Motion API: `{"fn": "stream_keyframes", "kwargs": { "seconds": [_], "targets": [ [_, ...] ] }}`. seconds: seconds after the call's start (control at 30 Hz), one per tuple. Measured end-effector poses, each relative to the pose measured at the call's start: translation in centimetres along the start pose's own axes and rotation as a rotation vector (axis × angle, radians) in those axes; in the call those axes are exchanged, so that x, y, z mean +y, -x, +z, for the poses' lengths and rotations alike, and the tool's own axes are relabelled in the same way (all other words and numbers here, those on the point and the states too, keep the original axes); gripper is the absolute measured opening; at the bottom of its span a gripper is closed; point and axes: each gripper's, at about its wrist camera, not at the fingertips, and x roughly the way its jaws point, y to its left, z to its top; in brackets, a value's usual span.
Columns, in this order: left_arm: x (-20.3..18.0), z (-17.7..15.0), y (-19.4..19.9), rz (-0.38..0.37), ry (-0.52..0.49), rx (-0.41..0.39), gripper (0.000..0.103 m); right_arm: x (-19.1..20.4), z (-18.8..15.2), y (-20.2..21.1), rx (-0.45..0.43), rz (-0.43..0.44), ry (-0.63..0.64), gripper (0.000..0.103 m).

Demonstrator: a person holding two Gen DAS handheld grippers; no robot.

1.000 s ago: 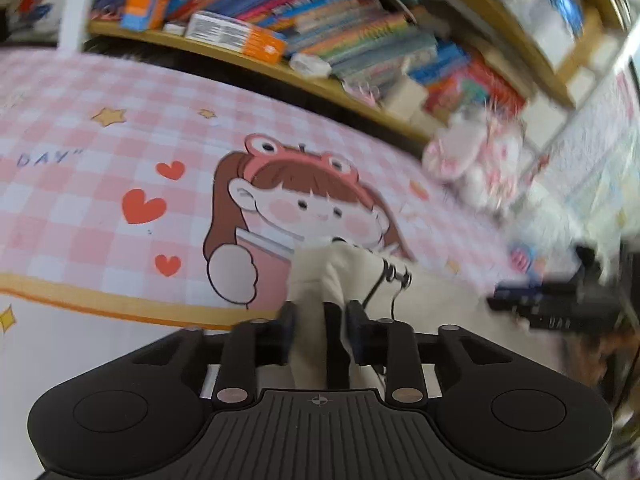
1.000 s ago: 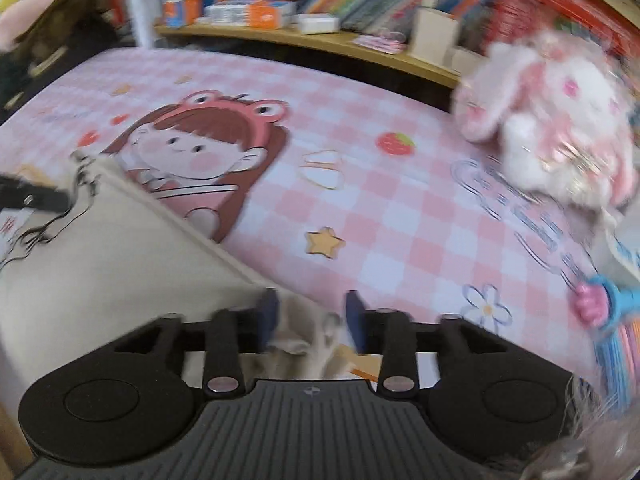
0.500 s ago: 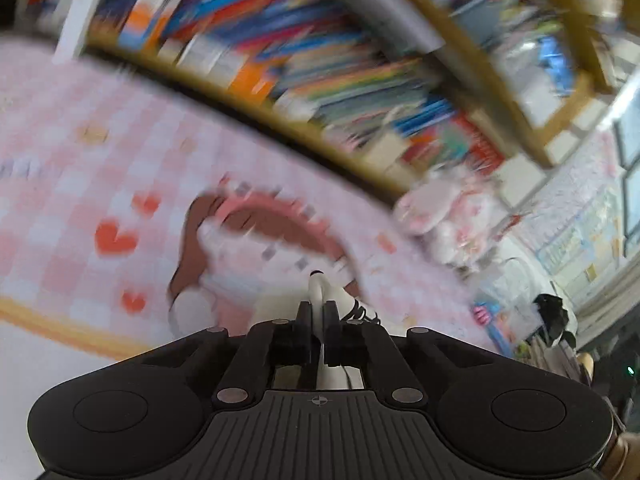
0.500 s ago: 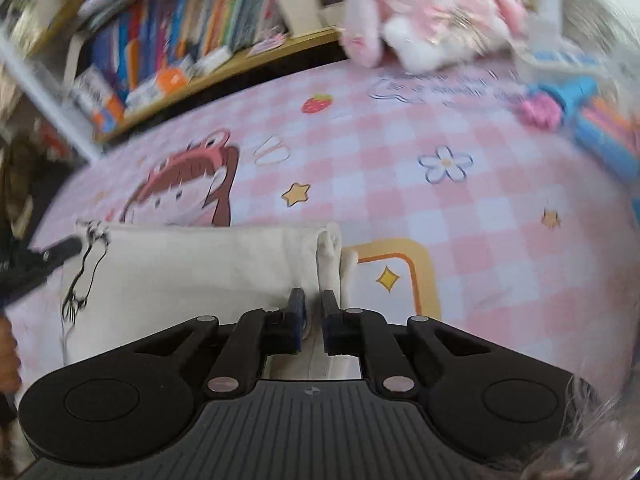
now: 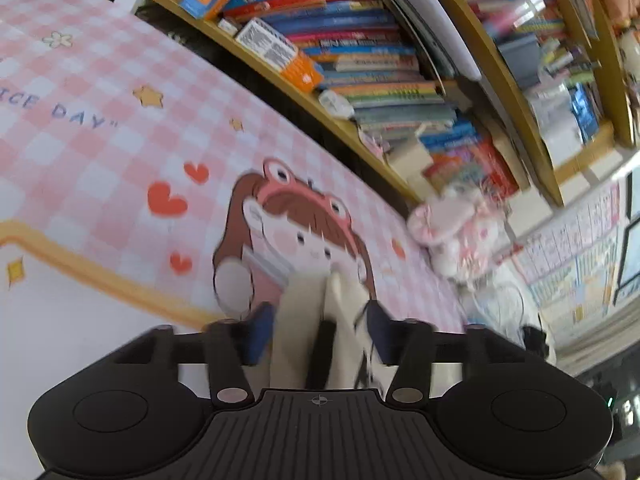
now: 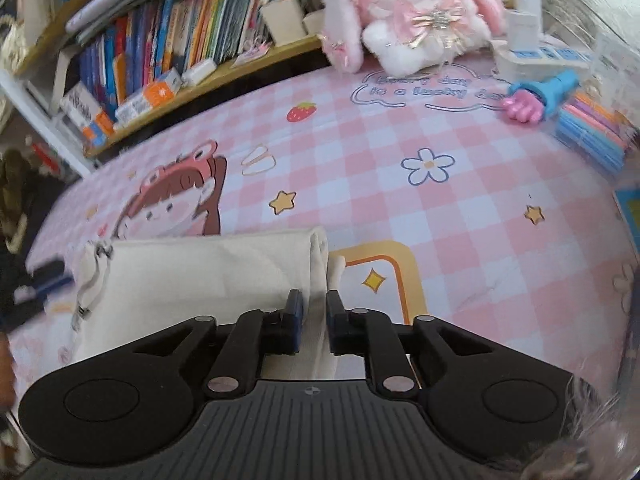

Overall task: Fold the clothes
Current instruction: 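Lower the folded bag onto the table with both grippers, then open both grippers and withdraw them from the folded bag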

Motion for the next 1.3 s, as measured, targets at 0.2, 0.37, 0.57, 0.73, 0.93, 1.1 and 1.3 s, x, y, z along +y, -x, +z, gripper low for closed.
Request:
{"fn": "stream_keyframes", "kwargs": {
  "seconds": [0.2,0.37,0.57,0.73,0.93,1.1,1.3],
  "targets": [
    [0.1,-1.9,-0.9,0.045,-0.015,0.079,0.049,-0.5,-0.8,1.5,0.03,0.046,-0.143,0.046],
    [-1.3,-2.0,-0.3,0.018,-0.054,0.075,0.009,0.3,-1.6,0.2,0.104,0.03,-0.128,0.035],
    [-0.4,-2.1,-1.2,0.062,-0.035,0.115,0.011,0.9,-2.3,-0.3,0.096,0.016,-0.066,0.024],
    [-0.6,-1.7,-0.8,0.057,-0.055,0.114,0.017,0.9,-2.4,-0.4,0.091,0.01,-0.065,0.024],
    [-1.5,-1.2,0.8,0.103,-0.096,0.077,0.022,-0.2,-2.4,0.3,0.07,0.015,-0.13,0.038],
    [-2.8,-2.2,2.1,0.165,-0.132,0.009,0.038,-0.3,-2.6,1.1,0.056,0.029,-0.122,0.04],
    [-3.8,-4.5,2.8,0.231,-0.12,-0.015,0.066,-0.8,-3.6,2.2,0.061,0.05,-0.09,0.047]
  ]
}}
